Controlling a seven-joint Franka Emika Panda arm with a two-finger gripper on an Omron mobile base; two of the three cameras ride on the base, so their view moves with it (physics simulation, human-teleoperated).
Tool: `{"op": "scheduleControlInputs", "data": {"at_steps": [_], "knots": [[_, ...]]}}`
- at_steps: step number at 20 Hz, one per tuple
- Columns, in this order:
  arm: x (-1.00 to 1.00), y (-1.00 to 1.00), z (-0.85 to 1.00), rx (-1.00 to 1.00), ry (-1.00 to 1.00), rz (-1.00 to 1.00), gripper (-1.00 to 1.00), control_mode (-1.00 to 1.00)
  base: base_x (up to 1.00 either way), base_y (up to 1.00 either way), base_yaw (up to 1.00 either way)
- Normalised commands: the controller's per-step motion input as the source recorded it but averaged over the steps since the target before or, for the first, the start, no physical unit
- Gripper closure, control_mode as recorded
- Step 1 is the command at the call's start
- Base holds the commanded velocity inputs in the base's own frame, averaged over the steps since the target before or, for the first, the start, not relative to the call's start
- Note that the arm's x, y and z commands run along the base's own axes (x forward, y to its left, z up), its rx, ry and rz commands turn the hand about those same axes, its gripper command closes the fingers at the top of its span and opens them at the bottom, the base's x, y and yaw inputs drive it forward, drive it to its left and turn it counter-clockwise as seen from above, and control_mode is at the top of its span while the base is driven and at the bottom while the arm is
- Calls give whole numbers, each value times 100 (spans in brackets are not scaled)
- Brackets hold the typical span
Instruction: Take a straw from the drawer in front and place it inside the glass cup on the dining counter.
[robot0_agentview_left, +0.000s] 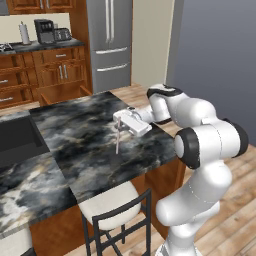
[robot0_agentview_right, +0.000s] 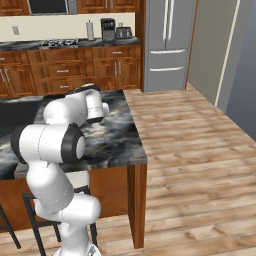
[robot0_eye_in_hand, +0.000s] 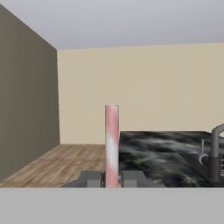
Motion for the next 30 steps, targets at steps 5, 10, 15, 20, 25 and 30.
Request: {"op": "scheduleControlInputs", "data": {"at_steps": [5,10,15,20,25,30], "knots": [[0,0,10,0,0,0,100,-100,0,0,0],[0,0,1,0,0,0,100,-100,0,0,0],[2,0,0,0,0,0,100,-100,0,0,0],[19,0,-1,-1,-1,0,100,-100,0,0,0],[19,0,-11,-2,0,0,100,-100,0,0,0],[5,0,-26,-3,0,0,100,-100,0,0,0]]}}
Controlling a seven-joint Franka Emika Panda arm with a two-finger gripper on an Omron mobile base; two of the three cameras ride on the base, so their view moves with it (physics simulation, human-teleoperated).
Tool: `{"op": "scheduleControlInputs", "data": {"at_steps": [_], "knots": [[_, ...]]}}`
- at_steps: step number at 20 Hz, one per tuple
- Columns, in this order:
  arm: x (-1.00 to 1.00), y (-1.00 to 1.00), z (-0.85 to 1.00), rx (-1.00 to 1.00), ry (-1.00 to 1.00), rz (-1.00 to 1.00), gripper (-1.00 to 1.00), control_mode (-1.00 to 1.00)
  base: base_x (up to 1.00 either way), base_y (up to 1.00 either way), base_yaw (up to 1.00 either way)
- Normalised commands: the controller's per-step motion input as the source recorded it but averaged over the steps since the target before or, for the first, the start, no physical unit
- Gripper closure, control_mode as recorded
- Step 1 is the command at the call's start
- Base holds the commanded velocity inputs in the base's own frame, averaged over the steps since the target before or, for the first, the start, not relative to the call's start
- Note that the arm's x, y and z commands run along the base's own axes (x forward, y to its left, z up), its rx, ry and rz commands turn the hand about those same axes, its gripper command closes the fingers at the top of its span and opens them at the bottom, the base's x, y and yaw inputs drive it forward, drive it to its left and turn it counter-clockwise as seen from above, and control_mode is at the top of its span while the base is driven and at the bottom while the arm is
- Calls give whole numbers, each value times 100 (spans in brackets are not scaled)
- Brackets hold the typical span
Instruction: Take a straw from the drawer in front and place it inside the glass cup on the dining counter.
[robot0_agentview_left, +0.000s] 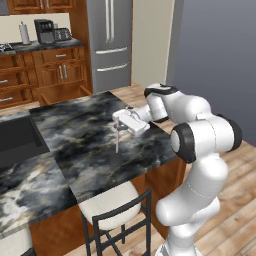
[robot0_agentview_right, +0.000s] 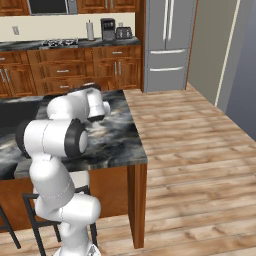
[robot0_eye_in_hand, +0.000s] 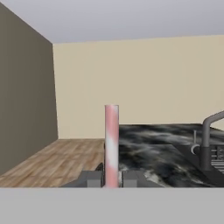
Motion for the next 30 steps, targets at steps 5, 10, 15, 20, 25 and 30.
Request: {"op": "scheduleControlInputs", "data": {"at_steps": [5,10,15,20,25,30], "knots": [[1,0,-25,-2,0,0,100,-100,0,0,0],[2,0,-17,0,0,0,100,-100,0,0,0],[1,0,-14,0,0,0,100,-100,0,0,0],[0,0,-15,0,0,0,100,-100,0,0,0],[1,0,-10,0,0,0,100,-100,0,0,0],[13,0,-2,0,-4,0,100,-100,0,0,0]]}}
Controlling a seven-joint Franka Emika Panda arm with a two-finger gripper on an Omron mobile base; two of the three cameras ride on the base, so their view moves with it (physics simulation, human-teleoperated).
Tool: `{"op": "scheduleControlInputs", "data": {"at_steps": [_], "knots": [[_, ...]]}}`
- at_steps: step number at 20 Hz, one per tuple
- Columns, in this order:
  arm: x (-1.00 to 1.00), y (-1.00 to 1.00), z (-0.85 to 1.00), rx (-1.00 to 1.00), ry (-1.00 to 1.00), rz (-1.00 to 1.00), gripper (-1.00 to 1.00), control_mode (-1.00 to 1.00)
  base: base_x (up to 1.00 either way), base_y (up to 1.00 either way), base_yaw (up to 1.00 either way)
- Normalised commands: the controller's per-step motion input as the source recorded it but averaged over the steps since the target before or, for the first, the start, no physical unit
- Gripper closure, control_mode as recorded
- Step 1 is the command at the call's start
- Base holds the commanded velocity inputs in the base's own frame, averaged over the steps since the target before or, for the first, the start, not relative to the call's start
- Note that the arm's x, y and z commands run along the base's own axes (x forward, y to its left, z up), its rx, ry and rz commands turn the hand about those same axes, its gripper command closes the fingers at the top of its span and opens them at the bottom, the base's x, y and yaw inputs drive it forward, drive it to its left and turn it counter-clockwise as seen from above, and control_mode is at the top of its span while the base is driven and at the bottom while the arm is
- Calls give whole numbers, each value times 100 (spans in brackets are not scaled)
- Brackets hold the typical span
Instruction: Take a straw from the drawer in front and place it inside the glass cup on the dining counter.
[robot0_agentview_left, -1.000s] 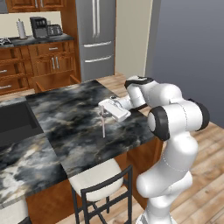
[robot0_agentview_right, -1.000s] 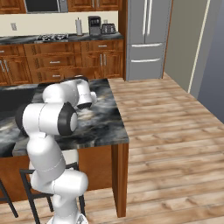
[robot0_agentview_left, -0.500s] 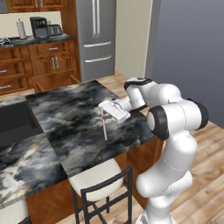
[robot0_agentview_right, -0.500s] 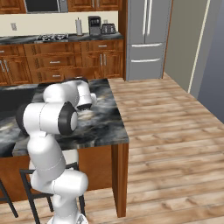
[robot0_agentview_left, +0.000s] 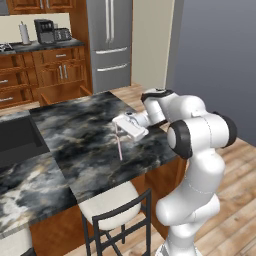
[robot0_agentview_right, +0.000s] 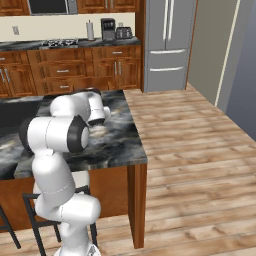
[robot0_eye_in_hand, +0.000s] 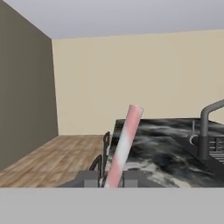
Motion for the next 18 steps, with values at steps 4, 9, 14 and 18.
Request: {"op": "scheduleControlInputs", "data": {"at_steps": [4,9,14,18], "knots": [[26,3,0,0,-9,0,100,-100,0,0,0],[20,5,0,0,-10,0,100,-100,0,0,0],[0,6,1,0,-9,0,100,-100,0,0,0],[0,5,3,0,-7,0,100,-100,0,0,0]]}}
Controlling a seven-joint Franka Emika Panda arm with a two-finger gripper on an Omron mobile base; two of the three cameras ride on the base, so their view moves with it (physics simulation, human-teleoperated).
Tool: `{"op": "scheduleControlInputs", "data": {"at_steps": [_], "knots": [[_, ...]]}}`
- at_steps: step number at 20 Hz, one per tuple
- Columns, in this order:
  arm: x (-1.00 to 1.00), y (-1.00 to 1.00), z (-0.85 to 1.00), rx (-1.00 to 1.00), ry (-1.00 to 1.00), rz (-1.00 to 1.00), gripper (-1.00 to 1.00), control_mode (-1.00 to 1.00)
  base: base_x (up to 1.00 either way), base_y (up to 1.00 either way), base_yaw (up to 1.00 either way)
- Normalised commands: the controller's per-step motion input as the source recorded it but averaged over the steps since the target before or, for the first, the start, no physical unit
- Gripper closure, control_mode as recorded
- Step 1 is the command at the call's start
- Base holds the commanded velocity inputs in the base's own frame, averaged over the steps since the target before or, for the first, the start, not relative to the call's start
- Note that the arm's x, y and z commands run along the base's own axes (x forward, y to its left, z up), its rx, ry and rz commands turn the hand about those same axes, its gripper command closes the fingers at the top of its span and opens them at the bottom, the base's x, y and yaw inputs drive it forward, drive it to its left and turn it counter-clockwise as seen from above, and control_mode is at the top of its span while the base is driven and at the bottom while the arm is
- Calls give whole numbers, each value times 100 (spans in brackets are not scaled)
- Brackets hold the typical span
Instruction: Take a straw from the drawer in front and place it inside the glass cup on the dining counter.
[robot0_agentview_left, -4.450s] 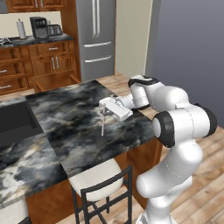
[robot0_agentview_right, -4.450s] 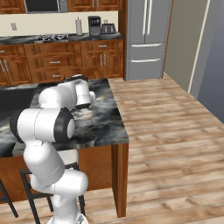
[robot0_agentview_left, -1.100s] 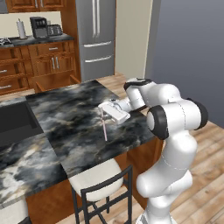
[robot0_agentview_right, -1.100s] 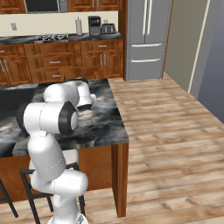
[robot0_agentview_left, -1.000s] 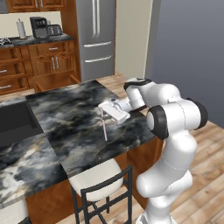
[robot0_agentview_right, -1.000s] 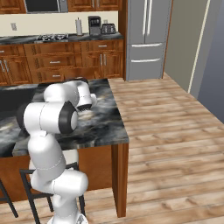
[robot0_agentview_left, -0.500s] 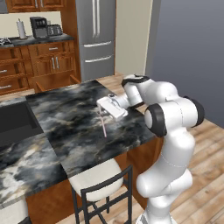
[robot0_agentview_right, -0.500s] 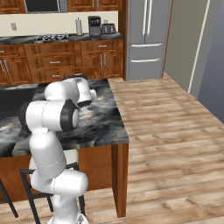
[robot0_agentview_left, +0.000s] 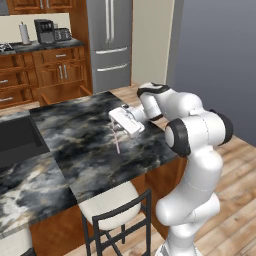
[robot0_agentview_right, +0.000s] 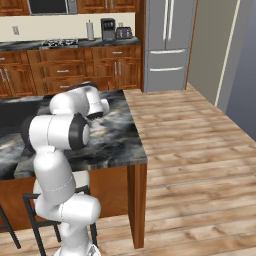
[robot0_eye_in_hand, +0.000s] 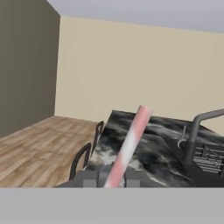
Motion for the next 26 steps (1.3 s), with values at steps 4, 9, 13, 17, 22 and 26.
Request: {"op": "scheduleControlInputs", "data": {"at_steps": [4,9,13,17,22,26], "knots": [[0,4,4,0,-7,0,100,-100,0,0,0],[0,6,9,0,-8,0,100,-100,0,0,0],[0,6,14,0,-7,0,100,-100,0,0,0],[0,0,6,0,-7,0,100,-100,0,0,0],[2,0,0,0,-4,0,100,-100,0,0,0],[0,0,0,0,-1,0,100,-100,0,0,0]]}}
